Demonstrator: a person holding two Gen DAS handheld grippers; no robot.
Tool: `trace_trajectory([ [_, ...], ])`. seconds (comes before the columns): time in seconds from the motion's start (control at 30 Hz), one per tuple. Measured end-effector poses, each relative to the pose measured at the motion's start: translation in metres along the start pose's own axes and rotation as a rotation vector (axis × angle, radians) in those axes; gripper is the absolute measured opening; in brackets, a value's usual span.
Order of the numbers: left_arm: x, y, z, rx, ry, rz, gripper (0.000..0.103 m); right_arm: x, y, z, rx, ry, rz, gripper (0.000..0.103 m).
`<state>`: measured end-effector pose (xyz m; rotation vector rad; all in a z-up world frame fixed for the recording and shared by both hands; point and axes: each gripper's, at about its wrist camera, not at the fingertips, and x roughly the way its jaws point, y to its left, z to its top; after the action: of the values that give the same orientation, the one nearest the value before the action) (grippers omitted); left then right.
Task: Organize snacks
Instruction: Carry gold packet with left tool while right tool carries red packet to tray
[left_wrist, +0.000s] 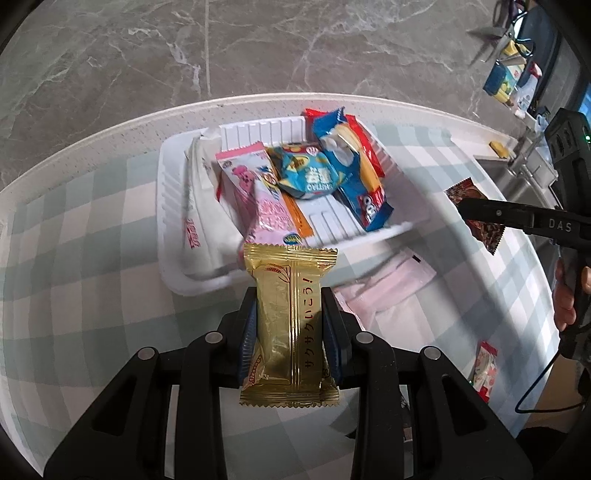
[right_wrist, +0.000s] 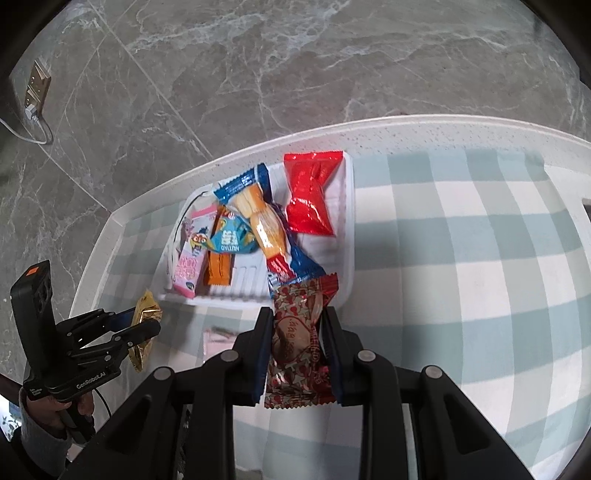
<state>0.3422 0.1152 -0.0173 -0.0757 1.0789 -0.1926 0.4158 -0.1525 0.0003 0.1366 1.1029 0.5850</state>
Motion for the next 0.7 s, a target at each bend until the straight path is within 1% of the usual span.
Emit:
trace_trajectory([
  [0.37,0.005,0.027,0.032,-0.030,-0.026,0.000,0.029,0.020,0.006,0.027,-0.031,0.000,-0.001,0.029],
  [0.63,0.019,0.045,0.070,-0.023,-0.041,0.001,0.029,0.039,0.006,0.039,-0.035,0.013,0.003,0.029],
  [0.7,0.024,0.049,0.082,-0.026,-0.045,-0.010,0.029,0.043,0.006,0.041,-0.035,0.015,0.005,0.029],
])
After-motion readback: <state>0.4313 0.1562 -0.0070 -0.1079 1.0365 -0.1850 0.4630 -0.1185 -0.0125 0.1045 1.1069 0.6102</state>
